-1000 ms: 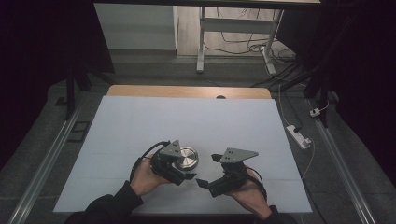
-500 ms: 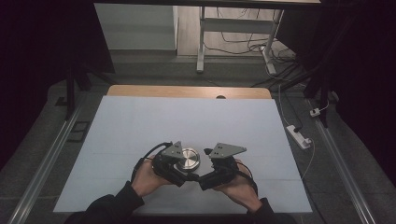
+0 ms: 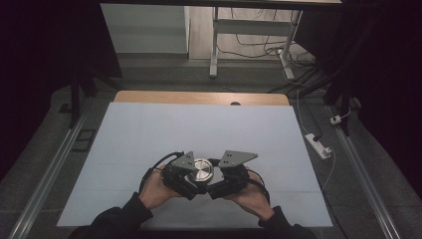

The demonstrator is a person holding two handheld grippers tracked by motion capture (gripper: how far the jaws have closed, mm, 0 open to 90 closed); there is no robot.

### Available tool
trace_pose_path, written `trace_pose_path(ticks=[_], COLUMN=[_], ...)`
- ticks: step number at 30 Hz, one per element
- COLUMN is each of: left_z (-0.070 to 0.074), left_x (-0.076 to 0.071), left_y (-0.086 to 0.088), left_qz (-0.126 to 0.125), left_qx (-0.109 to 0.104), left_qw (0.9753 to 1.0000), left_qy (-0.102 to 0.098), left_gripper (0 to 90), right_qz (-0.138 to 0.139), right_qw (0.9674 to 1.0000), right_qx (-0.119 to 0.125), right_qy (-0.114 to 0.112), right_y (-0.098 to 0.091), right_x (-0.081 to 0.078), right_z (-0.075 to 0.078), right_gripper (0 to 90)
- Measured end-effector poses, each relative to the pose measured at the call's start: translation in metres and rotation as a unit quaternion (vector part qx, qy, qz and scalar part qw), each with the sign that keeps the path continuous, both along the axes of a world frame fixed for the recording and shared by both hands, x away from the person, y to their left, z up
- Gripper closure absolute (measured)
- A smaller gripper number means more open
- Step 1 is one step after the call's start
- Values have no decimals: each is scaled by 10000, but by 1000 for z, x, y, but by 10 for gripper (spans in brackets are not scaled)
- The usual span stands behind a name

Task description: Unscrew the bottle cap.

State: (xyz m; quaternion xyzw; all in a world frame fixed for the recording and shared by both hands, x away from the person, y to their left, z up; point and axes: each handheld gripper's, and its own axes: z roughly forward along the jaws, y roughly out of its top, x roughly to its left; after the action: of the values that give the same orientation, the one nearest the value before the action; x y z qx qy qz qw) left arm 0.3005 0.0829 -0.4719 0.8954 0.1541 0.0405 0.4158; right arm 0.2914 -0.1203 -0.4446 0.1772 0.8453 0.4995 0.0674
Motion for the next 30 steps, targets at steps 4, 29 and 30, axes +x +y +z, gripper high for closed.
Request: trace_pose_path(ticks=[4,29,30], left_z=[0,1,2], left_x=[-1,-3,-3], left_y=[0,-4,-3], left_qz=[-111,-567,-661], left_qx=[32,71,59], left_qw=[9999,9984,9978], left_qy=[-5,30,60], left_gripper=[152,152,152], right_qz=[152,416,482], right_qw=[9999,9987,9984], right_qx=[14,-33,-25], right_qy=[-74,-304,-293], right_y=[1,5,4], right_x=[1,-4,-4], right_z=[-1,2,3], right_gripper=[169,176,176])
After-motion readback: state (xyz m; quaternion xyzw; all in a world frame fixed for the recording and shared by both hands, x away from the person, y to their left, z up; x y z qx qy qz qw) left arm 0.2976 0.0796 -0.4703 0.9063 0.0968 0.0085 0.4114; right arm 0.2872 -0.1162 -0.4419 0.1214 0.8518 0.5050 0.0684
